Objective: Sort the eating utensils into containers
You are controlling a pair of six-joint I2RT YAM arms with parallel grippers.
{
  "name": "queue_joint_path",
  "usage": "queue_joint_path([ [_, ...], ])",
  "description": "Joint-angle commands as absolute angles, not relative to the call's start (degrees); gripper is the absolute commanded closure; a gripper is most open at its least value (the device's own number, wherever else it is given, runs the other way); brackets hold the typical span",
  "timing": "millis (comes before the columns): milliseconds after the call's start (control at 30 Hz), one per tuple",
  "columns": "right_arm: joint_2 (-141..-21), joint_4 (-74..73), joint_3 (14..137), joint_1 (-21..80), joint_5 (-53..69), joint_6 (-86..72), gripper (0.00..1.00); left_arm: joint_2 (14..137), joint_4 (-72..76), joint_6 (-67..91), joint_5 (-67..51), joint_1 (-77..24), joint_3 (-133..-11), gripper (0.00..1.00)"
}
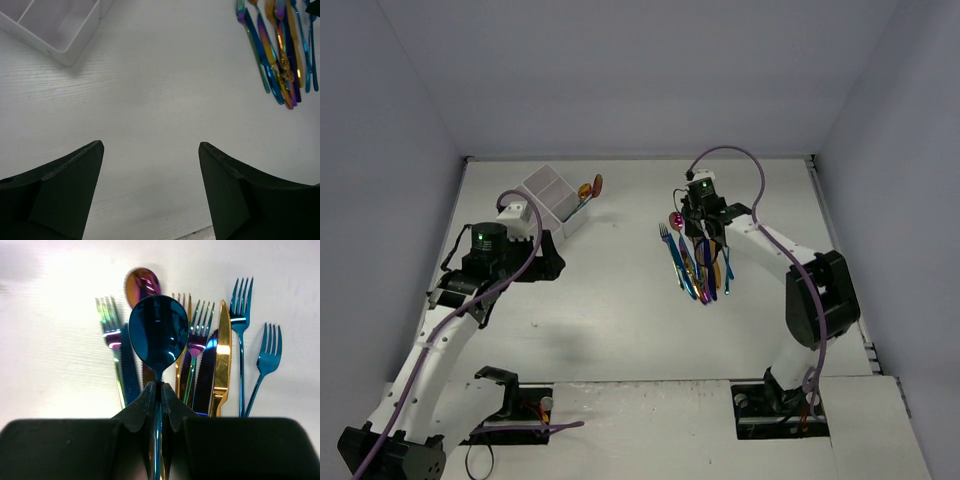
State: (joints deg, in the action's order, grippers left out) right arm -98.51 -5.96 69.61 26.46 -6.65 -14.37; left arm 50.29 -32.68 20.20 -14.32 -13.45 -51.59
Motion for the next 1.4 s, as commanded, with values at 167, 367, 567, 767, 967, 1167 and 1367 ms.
queue_joint_path([
  [167,-83.70,0.51,66.46,35.57,1.79,-6.75,1.00,55.06,-17.92,29.15,-24.85,-15.49,-59.11,0.26],
  [367,-77.42,5.89,63.46,39.65,6.77,-6.50,1.00,60.14,-7.00,33.49,-24.33,-21.67,-59.87,0.26],
  [567,-74.44,6.87,63.89,42.49,8.09,-6.15,1.00,67.02,-3.61,33.84,-19.88,-28.83,-64.73,0.26],
  [767,-72.66,7.30,62.95,44.25,8.04,-6.34,1.00,71.47,-0.92,35.11,-18.15,-31.56,-67.04,0.28],
  [967,-71.20,7.47,62.18,44.38,7.45,-6.29,1.00,75.59,-1.01,34.30,-16.57,-33.70,-69.73,0.42],
  [1167,-71.13,7.47,61.89,44.38,6.88,-6.03,1.00,76.94,-1.85,32.94,-15.72,-34.78,-71.40,0.80],
  [1367,-71.96,7.52,62.12,44.35,6.28,-6.40,0.73,75.36,-3.10,28.69,-13.58,-34.77,-71.46,1.00],
])
